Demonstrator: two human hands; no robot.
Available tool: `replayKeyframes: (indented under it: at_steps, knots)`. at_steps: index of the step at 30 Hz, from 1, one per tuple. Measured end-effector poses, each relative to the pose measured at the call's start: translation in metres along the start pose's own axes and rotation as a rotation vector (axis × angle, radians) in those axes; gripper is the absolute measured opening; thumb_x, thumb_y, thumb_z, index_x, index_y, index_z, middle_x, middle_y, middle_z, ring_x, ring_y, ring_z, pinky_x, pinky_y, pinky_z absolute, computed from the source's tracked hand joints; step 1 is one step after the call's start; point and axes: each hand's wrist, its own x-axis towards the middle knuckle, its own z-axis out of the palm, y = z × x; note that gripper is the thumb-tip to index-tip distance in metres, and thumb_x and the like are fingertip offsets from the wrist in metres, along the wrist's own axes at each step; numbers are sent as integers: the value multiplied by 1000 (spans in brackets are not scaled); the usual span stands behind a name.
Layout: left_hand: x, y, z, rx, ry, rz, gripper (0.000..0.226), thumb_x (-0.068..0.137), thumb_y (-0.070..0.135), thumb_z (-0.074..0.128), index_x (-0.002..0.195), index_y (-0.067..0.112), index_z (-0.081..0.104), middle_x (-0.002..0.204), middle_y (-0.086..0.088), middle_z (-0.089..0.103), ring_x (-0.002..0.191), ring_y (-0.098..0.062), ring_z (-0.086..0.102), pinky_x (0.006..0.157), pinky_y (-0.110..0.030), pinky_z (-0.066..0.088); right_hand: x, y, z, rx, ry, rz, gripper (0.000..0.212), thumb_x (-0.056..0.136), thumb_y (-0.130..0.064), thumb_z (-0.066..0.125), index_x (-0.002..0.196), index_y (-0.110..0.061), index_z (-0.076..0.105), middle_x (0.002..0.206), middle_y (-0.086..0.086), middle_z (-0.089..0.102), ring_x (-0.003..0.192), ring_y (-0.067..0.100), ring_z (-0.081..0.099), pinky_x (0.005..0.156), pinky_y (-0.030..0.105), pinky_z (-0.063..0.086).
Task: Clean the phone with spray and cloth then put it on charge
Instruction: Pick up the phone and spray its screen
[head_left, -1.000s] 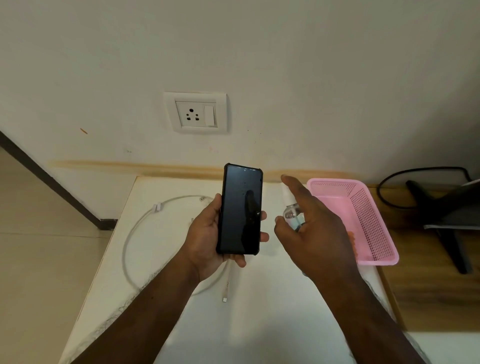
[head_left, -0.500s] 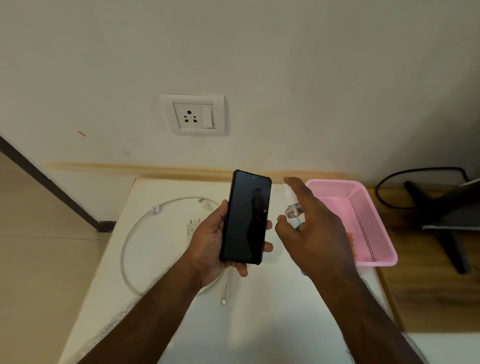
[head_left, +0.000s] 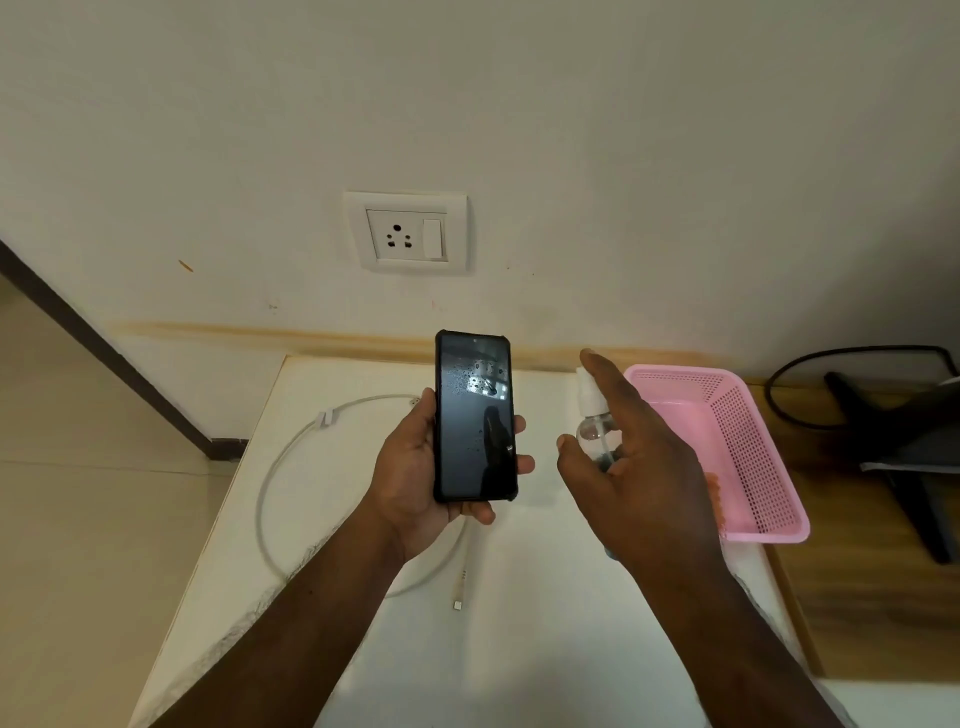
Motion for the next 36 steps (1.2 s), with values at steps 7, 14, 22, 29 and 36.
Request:
replayKeyframes:
  at_steps: [7, 14, 22, 29, 36]
  knots:
    - [-1, 7, -3, -50, 26, 52, 69, 99, 63, 24, 129, 17, 66, 136, -19, 61, 112, -47, 64, 45, -32, 53, -7, 1, 11, -4, -76, -60, 72, 85, -39, 64, 137, -65, 21, 92, -38, 46, 76, -3, 60, 65, 6, 46]
    - [-2, 8, 0, -55, 46, 63, 71, 99, 63, 20, 118, 21, 74, 134, -18, 63, 109, -44, 66, 46, -32, 55, -10, 1, 15, -12, -125, -66, 72, 85, -38, 63, 139, -59, 20, 100, -22, 53, 73, 1, 60, 65, 7, 47]
    - [-2, 9, -1, -73, 39, 70, 70, 99, 63, 21, 121, 20, 72, 135, -17, 63, 110, -45, 65, 45, -31, 54, -12, 4, 15, -7, -126, -56, 67, 86, -39, 63, 136, -60, 23, 105, -24, 49, 82, 6, 62, 77, 23, 57]
    - [-1, 8, -3, -58, 12, 60, 70, 99, 64, 22, 125, 20, 70, 138, -18, 60, 113, -45, 64, 46, -32, 54, -9, 5, 14, -5, -35, -74, 73, 86, -35, 64, 139, -62, 22, 93, -28, 50, 75, 2, 60, 67, 16, 51]
    - [1, 5, -7, -33, -21, 50, 67, 98, 64, 26, 130, 20, 66, 139, -17, 59, 115, -46, 62, 48, -33, 53, -6, 9, 13, 78, 81, 42, 62, 82, -47, 63, 135, -52, 33, 88, -22, 62, 67, 1, 63, 59, 16, 53]
